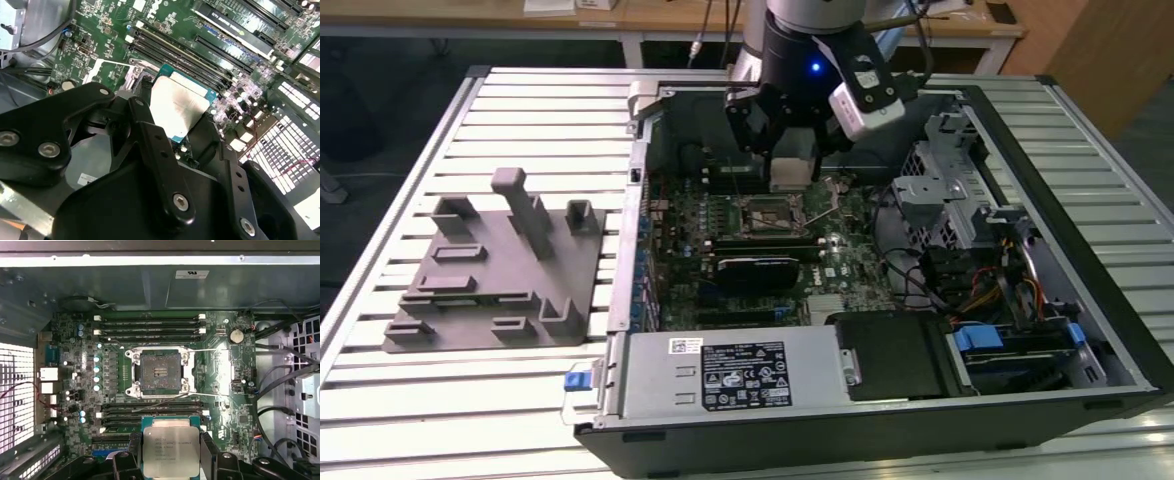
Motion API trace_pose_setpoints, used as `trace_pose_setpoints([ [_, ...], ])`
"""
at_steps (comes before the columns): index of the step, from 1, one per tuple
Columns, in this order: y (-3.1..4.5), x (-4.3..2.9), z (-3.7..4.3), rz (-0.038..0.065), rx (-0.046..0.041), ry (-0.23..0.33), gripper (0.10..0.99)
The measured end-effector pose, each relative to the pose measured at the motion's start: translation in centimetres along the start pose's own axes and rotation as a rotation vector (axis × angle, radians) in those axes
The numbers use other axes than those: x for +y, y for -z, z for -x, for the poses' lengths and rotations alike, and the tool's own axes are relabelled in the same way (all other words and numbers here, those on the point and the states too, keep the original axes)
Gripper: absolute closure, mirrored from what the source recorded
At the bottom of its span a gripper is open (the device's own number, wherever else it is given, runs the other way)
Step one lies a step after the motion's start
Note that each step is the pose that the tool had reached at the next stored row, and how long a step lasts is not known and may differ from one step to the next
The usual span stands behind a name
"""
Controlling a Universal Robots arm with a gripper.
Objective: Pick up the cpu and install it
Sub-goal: 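Pick up the cpu and move it towards the insertion slot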
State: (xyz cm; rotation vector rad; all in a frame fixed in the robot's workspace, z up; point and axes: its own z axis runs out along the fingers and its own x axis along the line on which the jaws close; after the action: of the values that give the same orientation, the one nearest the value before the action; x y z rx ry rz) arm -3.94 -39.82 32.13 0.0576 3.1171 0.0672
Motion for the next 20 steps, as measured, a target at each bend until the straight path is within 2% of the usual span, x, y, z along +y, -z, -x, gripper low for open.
trace_pose_setpoints([
  [20,-3.65,0.36,-0.1,-0.002,0.0021,0.0,0.545],
])
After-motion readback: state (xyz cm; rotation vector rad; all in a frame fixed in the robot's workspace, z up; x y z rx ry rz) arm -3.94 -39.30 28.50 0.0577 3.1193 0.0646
